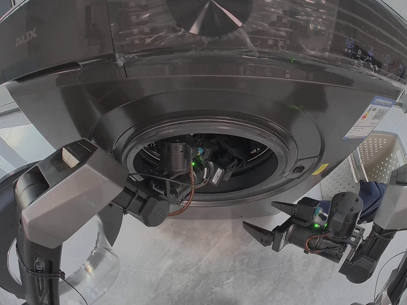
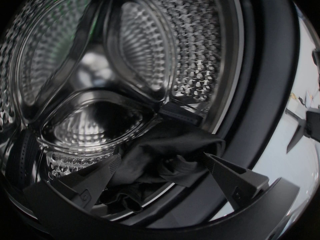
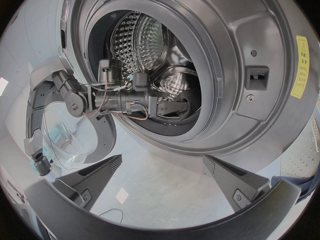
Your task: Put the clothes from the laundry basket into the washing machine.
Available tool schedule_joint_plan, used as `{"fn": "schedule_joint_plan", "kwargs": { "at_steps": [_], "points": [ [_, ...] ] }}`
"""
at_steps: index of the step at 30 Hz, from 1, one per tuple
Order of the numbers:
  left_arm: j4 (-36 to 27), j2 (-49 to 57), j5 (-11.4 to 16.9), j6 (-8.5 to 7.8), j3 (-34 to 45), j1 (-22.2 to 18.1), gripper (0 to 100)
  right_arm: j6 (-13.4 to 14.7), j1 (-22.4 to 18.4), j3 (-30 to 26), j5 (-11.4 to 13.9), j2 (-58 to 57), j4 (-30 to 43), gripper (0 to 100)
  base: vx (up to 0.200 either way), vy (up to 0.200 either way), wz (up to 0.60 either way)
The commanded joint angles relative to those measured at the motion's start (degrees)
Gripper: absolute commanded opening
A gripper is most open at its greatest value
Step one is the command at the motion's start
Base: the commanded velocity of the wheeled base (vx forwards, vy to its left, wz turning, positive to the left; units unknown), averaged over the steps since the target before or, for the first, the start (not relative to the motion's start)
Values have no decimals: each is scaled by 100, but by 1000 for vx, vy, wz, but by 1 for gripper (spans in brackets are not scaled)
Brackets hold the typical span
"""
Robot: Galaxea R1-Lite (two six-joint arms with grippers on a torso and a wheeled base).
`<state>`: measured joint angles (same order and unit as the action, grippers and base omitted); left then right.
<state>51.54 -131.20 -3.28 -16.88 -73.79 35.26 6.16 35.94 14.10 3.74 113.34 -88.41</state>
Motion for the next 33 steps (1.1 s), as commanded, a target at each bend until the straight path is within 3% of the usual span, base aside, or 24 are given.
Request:
{"fn": "schedule_joint_plan", "kwargs": {
  "at_steps": [1, 13, 18, 20, 21, 22, 23, 27, 33],
  "points": [
    [260, 402, 214, -324, 629, 25, 100, 0, 1, -4, 4, 4, -1, 100, 0, 0, 0],
    [304, 982, 328, -289, 1446, 34, 100, 0, 1, 5, 4, 4, -1, 100, 0, 0, 0],
    [655, 630, 398, -236, 1288, 43, 100, -9, 1, 13, 4, 4, -10, 100, 0, 0, 0],
    [691, 542, 442, -140, 1209, 52, 100, -9, 1, 5, 4, 4, -10, 100, 0, 0, 0],
    [691, 498, 469, 54, 1148, 69, 100, 0, 1, -4, 4, -4, -10, 100, 0, 0, 0],
    [691, 498, 469, 54, 1148, 69, 100, 0, 1, -4, 4, -4, -10, 100, 0, 0, 0],
    [655, 490, 548, 256, 1086, 131, 100, 0, -17, -4, 4, -4, -10, 100, 0, 0, 0],
    [532, 358, 662, 599, 875, 210, 100, 0, -34, 13, 12, 4, -1, 100, 0, 0, 0],
    [471, -178, 767, 836, 242, 192, 100, 0, -43, 22, 12, 4, -1, 100, 0, 0, 0]
  ]
}}
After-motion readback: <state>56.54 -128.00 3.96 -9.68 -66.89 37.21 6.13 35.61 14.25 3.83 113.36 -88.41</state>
